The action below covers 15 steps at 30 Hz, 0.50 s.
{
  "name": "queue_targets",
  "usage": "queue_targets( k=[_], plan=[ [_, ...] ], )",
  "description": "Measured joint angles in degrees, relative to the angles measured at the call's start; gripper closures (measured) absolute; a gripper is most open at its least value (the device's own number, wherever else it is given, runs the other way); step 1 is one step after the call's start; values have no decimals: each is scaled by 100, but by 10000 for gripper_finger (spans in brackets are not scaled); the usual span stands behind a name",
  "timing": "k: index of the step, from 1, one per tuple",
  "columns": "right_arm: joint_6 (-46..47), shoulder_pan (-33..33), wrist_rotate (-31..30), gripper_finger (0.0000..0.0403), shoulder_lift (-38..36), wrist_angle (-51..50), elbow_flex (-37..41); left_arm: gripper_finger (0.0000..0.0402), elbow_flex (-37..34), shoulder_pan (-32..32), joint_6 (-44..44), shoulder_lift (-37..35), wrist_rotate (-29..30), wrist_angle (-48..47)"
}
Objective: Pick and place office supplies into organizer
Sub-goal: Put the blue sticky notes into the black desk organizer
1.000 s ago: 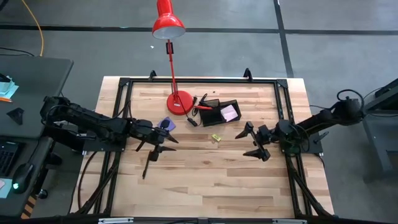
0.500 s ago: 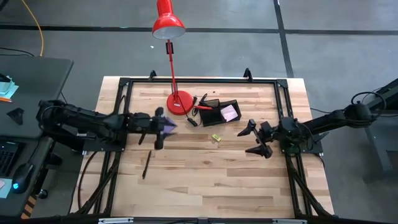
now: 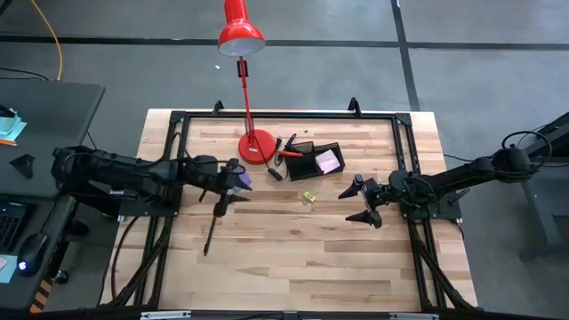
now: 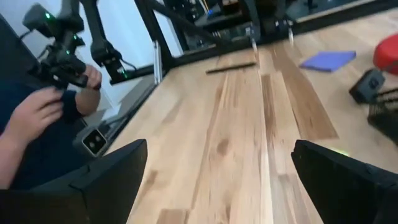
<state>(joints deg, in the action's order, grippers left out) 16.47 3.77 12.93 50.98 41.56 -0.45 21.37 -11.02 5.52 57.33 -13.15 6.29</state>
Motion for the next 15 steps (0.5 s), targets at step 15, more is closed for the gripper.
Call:
queue_targets(
  k=[15],
  plan=[
    [0, 0, 2, 13, 0, -972, 0, 243, 0, -1579, 25, -7, -1270, -298]
  ],
)
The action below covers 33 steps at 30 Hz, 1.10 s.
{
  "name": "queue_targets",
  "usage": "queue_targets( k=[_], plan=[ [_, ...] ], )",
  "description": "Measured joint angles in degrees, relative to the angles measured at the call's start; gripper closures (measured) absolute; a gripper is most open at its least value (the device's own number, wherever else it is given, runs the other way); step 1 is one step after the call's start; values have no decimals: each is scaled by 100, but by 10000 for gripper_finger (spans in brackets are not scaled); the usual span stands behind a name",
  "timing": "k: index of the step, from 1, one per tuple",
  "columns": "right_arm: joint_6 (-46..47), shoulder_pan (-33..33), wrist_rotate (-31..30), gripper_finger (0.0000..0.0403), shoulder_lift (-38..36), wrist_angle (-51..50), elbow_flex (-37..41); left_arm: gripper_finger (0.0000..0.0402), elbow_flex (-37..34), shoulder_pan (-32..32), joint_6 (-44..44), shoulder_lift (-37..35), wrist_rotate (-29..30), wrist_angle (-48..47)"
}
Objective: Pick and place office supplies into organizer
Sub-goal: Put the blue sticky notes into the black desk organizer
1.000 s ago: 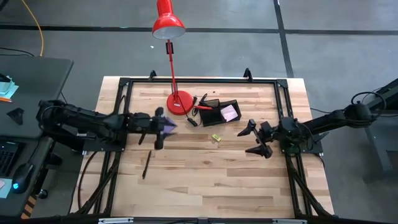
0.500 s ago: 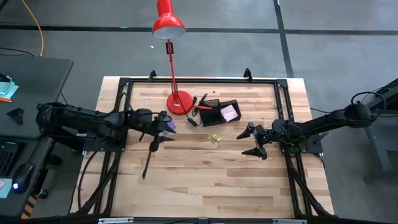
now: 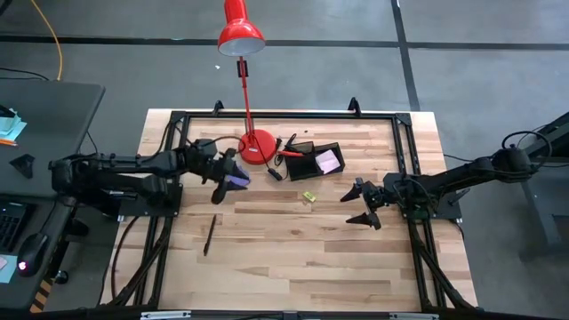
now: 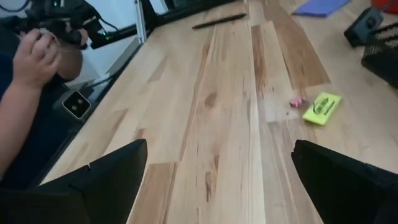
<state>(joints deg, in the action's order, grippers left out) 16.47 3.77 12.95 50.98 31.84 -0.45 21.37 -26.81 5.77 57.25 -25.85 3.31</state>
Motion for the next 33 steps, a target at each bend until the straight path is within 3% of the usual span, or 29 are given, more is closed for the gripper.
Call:
queue_targets(
  k=[3, 6, 12, 16, 24, 29, 33],
  plan=[
    [0, 0, 0, 13, 0, -11, 0, 243, -34, -225, -861, 0, 379, -1],
    [0, 0, 0, 13, 0, -11, 2, 243, -79, -195, -1175, 0, 817, 36],
    [0, 0, 2, 13, 0, -36, 2, 243, -287, -156, -2082, 2, 757, 225],
    [0, 0, 2, 13, 0, -59, 2, 243, -456, -160, -2684, -2, 1426, 531],
    [0, 0, 2, 13, 0, -89, 4, 243, -847, -158, -2737, 4, 1578, 1235],
    [0, 0, 2, 13, 0, -92, 4, 243, -965, -147, -2761, -15, 1210, 1390],
    [0, 0, 2, 13, 0, -99, 4, 243, -992, 77, -2781, -13, 1810, 1362]
  ],
)
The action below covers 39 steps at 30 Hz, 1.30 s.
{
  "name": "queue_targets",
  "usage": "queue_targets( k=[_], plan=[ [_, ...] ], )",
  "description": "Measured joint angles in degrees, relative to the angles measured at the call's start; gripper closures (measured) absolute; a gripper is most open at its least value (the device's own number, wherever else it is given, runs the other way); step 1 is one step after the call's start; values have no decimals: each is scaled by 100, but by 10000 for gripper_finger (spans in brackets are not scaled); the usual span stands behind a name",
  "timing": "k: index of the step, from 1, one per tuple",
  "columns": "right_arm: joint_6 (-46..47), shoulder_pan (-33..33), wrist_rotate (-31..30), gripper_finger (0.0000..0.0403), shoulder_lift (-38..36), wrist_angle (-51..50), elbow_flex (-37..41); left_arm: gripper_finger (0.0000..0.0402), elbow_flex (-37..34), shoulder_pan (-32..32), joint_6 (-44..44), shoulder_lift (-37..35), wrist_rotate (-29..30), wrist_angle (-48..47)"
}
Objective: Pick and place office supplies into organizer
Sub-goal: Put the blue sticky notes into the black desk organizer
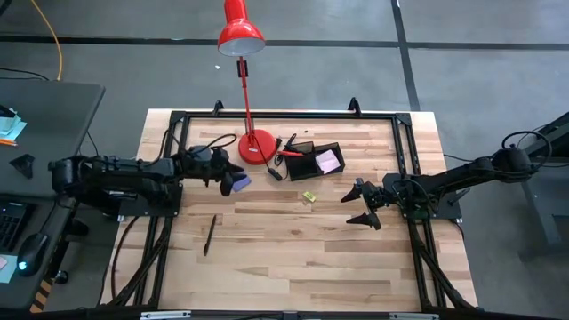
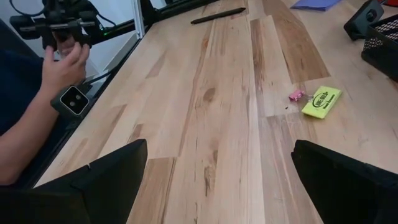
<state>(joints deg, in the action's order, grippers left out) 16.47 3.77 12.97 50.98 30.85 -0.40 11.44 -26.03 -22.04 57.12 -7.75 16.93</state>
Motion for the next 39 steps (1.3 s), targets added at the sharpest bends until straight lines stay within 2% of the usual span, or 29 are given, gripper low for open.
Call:
queue_targets(
  k=[4, 8, 13, 15, 18, 20, 25, 29, 34, 39],
  plan=[
    [0, 0, 0, 13, 0, -2, 0, 243, 0, 266, 2, 0, 570, 2],
    [0, 0, 0, 13, 0, -2, 0, 226, 0, 754, -374, 0, 1513, -1],
    [0, 0, 0, 13, 0, -2, 0, 146, 2, 1490, -1082, 0, 2881, -164],
    [0, 0, 0, 13, 0, -4, 0, 102, 2, 1695, -1128, 0, 3164, -223],
    [0, 0, 0, 13, 0, -20, 0, 37, 2, 1868, -1272, 0, 3356, -429],
    [0, 0, 0, 13, 0, -22, 0, 11, 2, 1899, -1387, 0, 3418, -687],
    [0, 0, 0, 13, 0, -22, 0, 37, 8, 1894, -1759, 13, 3764, -1136],
    [0, 0, -1, 13, 0, -22, 0, 51, 9, 1894, -2236, 38, 3795, -1529],
    [0, 0, -1, 13, 0, -35, 0, 41, 11, 1894, -2206, 244, 3777, -1503],
    [0, 0, -1, 13, 0, -67, 0, 23, 13, 1894, -2168, 662, 3663, -1087]
  ],
)
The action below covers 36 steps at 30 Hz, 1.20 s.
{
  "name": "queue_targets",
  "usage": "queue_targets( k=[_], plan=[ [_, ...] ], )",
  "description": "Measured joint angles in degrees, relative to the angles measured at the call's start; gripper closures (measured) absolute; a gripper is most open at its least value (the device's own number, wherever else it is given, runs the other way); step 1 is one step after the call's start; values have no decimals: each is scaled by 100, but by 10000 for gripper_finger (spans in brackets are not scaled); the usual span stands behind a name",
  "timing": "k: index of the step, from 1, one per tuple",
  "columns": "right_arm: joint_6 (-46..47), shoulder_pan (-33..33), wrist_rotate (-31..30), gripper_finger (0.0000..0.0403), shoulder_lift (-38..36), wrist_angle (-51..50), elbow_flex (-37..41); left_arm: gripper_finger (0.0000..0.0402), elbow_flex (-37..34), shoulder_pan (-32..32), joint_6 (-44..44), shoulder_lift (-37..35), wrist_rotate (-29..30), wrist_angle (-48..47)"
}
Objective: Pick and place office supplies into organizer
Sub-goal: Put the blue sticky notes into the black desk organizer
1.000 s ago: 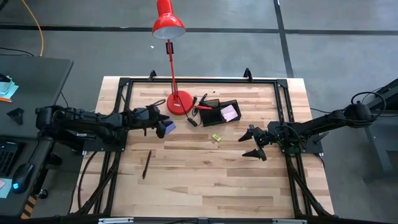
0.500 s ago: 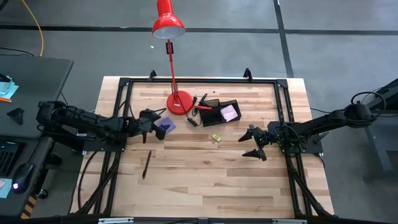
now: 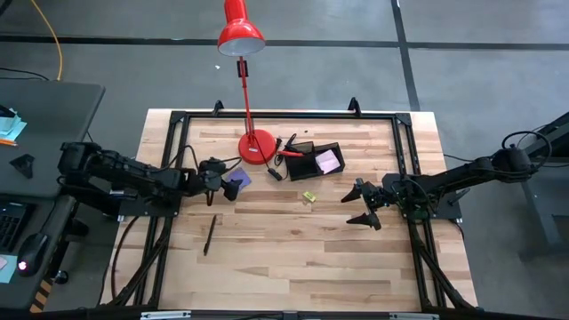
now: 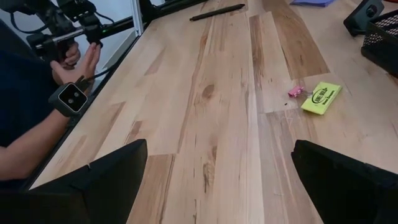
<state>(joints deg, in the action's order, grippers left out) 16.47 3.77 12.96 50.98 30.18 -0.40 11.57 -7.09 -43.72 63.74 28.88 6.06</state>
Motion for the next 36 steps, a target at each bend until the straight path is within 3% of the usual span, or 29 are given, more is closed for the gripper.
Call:
queue_targets(
  k=[13, 20, 29, 36],
  plan=[
    [0, 2, 1, 13, 0, -78, 0, 11, 4, 0, 43, 1125, -125, 936],
    [0, 1, 0, 13, 0, -83, 0, 11, 15, 0, 275, 1377, -209, 1224],
    [0, 0, 1, 13, 0, -84, 0, 12, 15, 0, 1462, 1525, -509, 1402],
    [0, 2, 1, 13, 0, -86, 0, 12, 13, 0, 1574, 1526, -539, 1396]
  ],
)
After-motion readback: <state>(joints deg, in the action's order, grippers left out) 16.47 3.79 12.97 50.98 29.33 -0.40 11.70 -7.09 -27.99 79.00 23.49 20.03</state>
